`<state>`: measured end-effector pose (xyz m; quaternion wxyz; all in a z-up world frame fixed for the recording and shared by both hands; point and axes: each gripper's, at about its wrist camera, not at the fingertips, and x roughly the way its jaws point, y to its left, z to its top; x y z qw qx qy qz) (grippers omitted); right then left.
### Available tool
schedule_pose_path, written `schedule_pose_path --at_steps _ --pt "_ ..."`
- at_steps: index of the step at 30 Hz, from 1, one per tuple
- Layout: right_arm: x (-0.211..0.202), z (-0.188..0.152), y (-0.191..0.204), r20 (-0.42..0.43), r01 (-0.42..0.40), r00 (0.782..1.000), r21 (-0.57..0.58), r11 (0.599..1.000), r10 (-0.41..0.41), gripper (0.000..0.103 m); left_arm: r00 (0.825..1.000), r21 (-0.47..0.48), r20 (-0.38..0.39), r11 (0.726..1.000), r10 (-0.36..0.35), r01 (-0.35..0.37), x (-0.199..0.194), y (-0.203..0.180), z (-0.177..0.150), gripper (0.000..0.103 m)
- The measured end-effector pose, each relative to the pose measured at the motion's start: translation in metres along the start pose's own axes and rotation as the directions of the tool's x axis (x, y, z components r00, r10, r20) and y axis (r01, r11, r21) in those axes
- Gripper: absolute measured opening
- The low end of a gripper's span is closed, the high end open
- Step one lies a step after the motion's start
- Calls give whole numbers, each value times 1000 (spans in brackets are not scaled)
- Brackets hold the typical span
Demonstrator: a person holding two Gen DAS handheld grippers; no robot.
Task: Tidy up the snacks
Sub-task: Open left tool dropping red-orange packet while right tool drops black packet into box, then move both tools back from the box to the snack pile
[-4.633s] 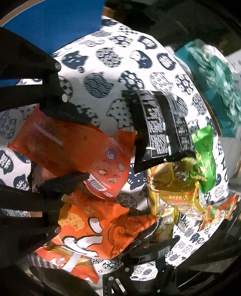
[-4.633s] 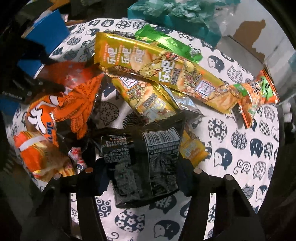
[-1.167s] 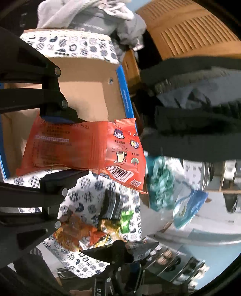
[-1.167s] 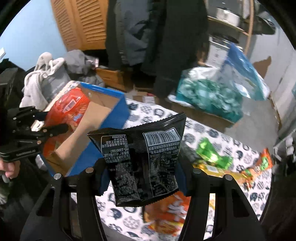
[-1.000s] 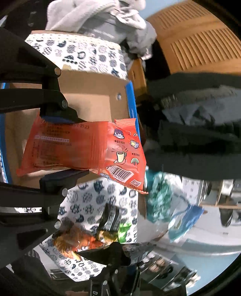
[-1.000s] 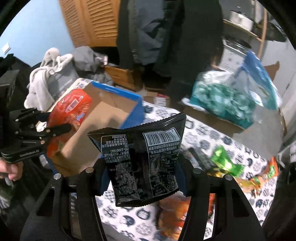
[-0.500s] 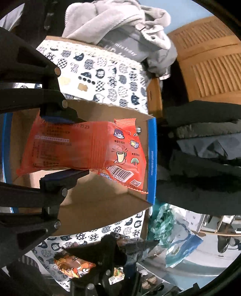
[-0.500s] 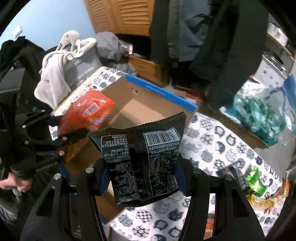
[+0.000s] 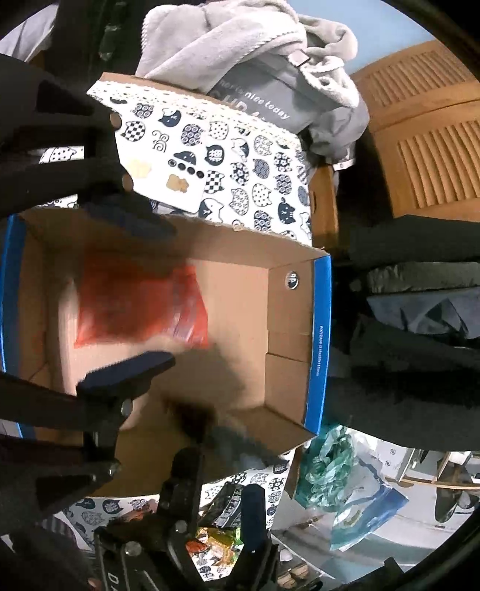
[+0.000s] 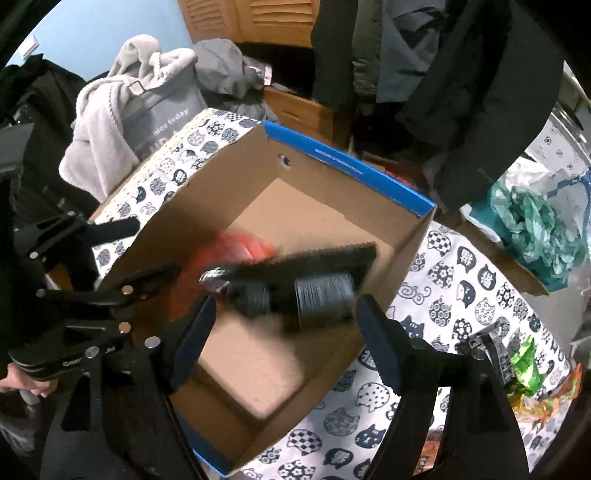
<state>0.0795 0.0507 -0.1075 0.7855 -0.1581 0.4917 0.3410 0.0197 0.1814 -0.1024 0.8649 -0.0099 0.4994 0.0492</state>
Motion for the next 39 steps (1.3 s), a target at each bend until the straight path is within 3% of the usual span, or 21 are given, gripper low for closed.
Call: schedule_pose_path --at_steps 5,20,39 --pt "-9 -1 -6 25 17 1000 10 1000 -17 80 1000 7 14 1000 7 -7 -2 -2 2 73" --pt "-40 -31 -40 42 73 996 79 994 -77 80 998 108 57 994 -37 30 -12 -37 3 74" --pt "-85 -124 -113 19 164 985 219 962 -172 81 990 263 68 959 -124 102 -30 -120 3 77"
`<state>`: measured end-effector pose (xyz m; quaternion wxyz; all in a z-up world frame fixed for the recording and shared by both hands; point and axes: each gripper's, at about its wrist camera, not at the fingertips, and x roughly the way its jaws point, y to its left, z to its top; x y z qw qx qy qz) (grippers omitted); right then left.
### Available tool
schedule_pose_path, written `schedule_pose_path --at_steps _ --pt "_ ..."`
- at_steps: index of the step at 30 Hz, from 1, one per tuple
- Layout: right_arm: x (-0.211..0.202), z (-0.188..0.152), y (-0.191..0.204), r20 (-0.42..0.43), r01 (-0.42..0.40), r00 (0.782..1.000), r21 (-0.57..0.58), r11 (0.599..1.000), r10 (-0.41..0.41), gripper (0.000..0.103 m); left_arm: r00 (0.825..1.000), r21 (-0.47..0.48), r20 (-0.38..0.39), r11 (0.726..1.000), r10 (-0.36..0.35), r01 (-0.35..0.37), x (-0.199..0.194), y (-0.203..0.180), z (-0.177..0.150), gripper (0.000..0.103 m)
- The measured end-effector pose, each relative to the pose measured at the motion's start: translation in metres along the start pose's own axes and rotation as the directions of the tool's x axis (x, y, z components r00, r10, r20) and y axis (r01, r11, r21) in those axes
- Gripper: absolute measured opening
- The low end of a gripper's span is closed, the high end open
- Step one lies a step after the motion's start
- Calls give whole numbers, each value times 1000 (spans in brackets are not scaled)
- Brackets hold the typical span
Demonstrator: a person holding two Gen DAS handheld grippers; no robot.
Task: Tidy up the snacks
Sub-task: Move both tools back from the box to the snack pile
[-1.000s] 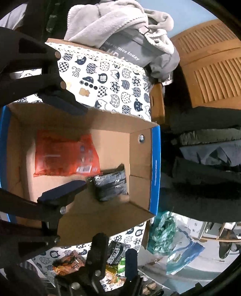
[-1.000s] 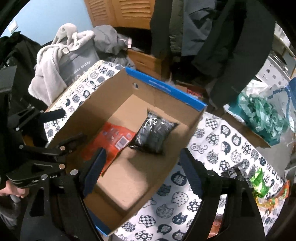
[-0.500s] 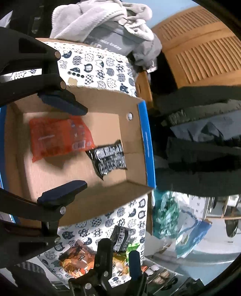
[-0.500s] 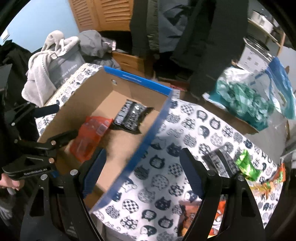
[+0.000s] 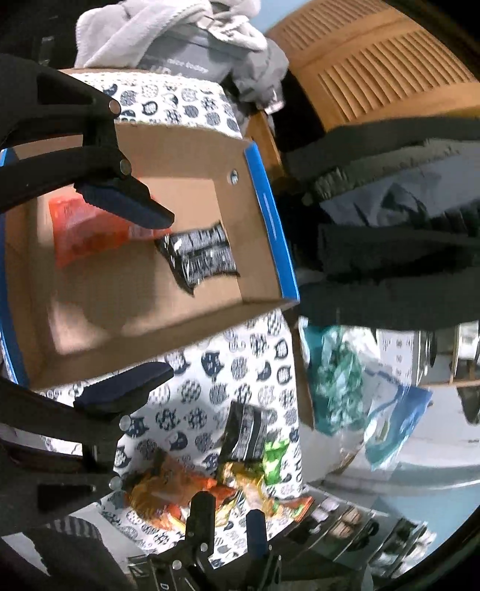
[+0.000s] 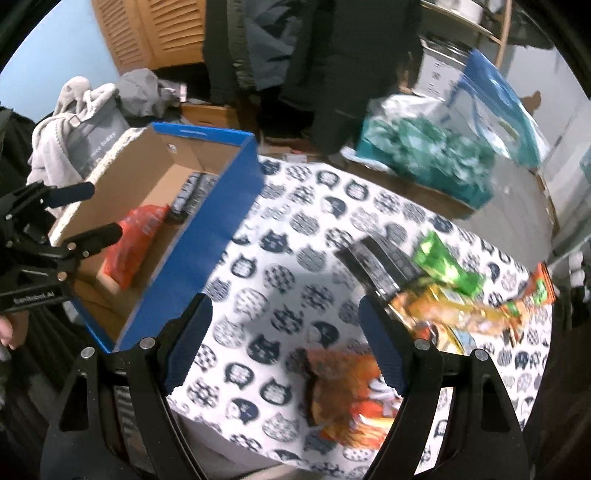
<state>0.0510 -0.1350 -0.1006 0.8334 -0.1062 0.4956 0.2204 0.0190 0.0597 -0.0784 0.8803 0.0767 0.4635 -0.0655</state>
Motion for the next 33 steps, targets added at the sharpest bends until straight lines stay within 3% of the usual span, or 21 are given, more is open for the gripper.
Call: schedule_pose_path --at_steps 19,33 --pt "-7 -84 -83 -48 36 998 171 985 -28 81 988 155 -109 980 -111 127 21 -102 3 77" --pt "28 -136 -94 -151 19 988 253 967 20 81 972 243 -206 956 -111 161 52 -156 -16 77"
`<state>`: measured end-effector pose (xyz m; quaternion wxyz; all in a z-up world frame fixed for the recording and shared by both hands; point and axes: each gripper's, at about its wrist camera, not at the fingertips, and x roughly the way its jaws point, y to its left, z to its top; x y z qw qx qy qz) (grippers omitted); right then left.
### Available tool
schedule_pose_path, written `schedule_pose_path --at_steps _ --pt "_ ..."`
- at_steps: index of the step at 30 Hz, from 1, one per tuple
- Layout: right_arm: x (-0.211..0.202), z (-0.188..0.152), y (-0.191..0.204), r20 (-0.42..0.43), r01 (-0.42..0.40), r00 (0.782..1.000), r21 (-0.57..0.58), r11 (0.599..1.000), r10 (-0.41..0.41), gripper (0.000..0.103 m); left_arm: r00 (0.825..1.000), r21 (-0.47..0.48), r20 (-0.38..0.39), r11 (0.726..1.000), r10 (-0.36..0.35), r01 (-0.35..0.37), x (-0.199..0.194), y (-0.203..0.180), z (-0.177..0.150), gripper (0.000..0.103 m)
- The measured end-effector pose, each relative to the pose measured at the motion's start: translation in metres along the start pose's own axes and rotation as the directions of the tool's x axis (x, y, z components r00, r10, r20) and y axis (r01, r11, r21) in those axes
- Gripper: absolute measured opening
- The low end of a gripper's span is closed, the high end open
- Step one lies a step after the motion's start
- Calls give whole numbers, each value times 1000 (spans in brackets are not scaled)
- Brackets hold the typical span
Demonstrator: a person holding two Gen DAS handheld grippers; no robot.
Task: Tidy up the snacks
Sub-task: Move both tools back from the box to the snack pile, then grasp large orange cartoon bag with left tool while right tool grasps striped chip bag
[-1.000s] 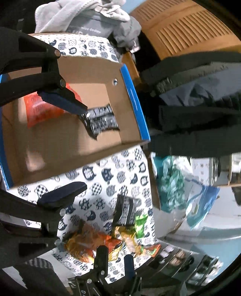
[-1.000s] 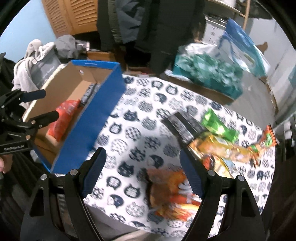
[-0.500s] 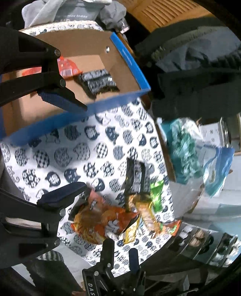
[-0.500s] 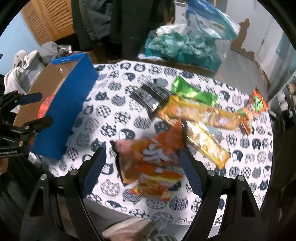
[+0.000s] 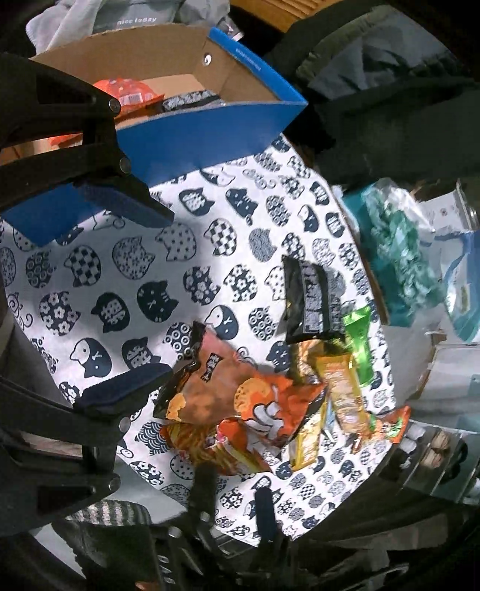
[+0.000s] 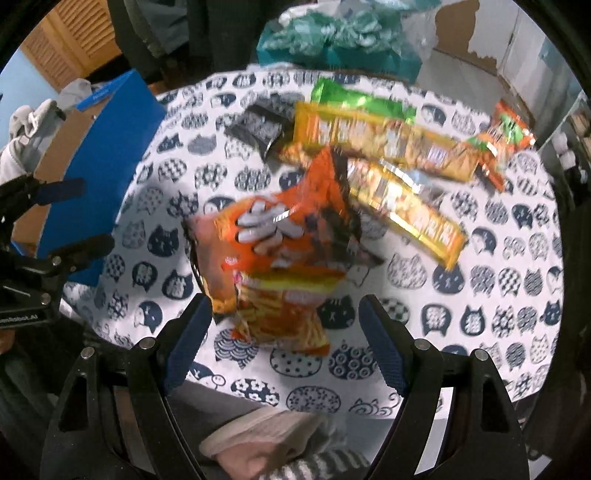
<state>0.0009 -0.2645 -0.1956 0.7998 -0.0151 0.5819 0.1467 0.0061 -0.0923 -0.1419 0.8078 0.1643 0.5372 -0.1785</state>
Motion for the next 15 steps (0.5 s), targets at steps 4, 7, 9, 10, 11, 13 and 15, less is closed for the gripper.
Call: schedule_pose_path --at_steps 4,7,9,10,11,13,15 --pt "17 -5 2 -30 13 999 -9 1000 -13 81 1000 -1 -18 1000 -11 11 7 -3 -2 77" --pt "25 -4 0 -34 8 999 3 1000 -8 81 999 0 -33 1000 -12 12 12 -4 -3 77" --pt "29 -4 -4 -31 10 999 13 1000 -9 81 999 3 -39 1000 -9 9 16 -5 -3 77" --pt "31 -4 -5 -32 7 999 18 1000 -6 81 999 3 -42 1000 -7 7 17 -6 -3 77" --pt "34 -4 -7 -33 1 999 24 1000 0 81 999 3 -44 1000 -7 7 18 -6 -2 77" --pt "37 -5 -11 -29 -19 999 32 999 20 77 999 3 -48 1000 -9 9 20 -6 -1 77" --pt "39 -4 -12 -26 -49 998 38 998 50 61 998 4 -54 1000 -10 10 23 -8 2 77"
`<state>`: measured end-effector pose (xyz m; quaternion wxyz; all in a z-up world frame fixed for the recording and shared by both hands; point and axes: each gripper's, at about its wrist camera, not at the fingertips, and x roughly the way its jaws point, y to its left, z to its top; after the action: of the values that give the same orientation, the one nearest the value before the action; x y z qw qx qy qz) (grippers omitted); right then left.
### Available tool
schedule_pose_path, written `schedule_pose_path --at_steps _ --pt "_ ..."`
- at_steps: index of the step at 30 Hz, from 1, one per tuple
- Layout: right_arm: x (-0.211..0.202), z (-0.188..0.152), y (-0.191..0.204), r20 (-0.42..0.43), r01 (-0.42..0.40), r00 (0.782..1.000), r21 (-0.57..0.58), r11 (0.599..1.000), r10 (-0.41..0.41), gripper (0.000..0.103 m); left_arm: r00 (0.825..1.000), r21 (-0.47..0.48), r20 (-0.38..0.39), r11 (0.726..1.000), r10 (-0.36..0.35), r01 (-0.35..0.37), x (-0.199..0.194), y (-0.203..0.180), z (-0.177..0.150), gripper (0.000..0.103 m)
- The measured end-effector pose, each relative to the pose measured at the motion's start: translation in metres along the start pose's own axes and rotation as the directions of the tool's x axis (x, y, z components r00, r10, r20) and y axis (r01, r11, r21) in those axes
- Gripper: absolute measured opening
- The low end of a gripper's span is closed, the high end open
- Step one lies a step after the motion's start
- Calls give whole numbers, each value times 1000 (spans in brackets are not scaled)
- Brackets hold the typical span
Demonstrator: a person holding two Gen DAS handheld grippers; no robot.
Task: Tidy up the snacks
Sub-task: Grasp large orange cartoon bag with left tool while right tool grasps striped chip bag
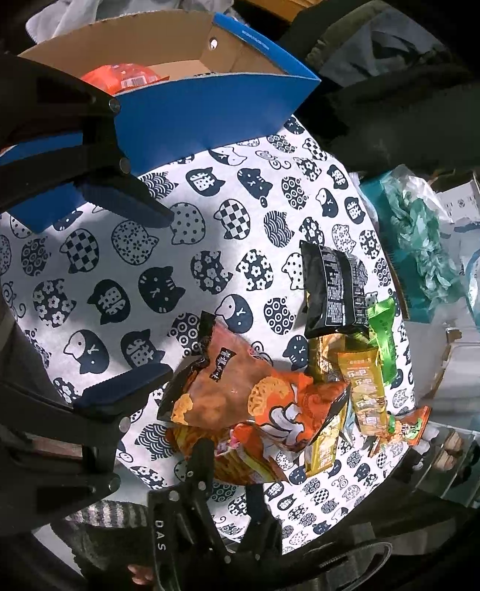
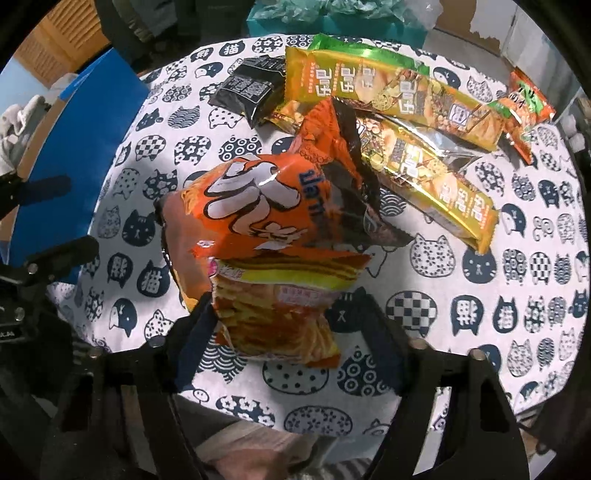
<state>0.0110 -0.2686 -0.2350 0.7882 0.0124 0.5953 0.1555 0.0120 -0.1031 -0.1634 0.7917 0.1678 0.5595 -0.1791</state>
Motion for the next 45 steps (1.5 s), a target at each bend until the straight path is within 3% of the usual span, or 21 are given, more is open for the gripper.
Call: schedule_pose_path --at_steps 3,5,25,29,33,36,45 --pt "-3 0 -3 13 -5 1000 -17 1000 6 52 1000 12 -1 1000 -1 1 3 -5 4 77" --pt "-8 -1 -7 15 10 1000 -22 1000 -10 51 1000 22 -1 1000 -1 1 4 -9 6 77" --pt "-30 -4 -93 37 100 994 121 988 -105 51 996 98 2 991 -87 86 32 -61 53 81" --pt "-23 -4 -108 33 66 997 162 985 -72 51 995 108 -20 989 -97 98 45 -71 59 81" --pt "-19 -2 -116 46 54 997 186 981 -64 52 994 109 -56 989 -97 103 62 -78 64 81" --pt "-14 -1 -122 47 60 996 209 976 -72 59 995 115 -63 990 -79 86 71 -82 67 81" --pt "2 3 -126 41 73 996 216 974 -84 57 991 98 -87 989 -101 110 90 -82 74 79"
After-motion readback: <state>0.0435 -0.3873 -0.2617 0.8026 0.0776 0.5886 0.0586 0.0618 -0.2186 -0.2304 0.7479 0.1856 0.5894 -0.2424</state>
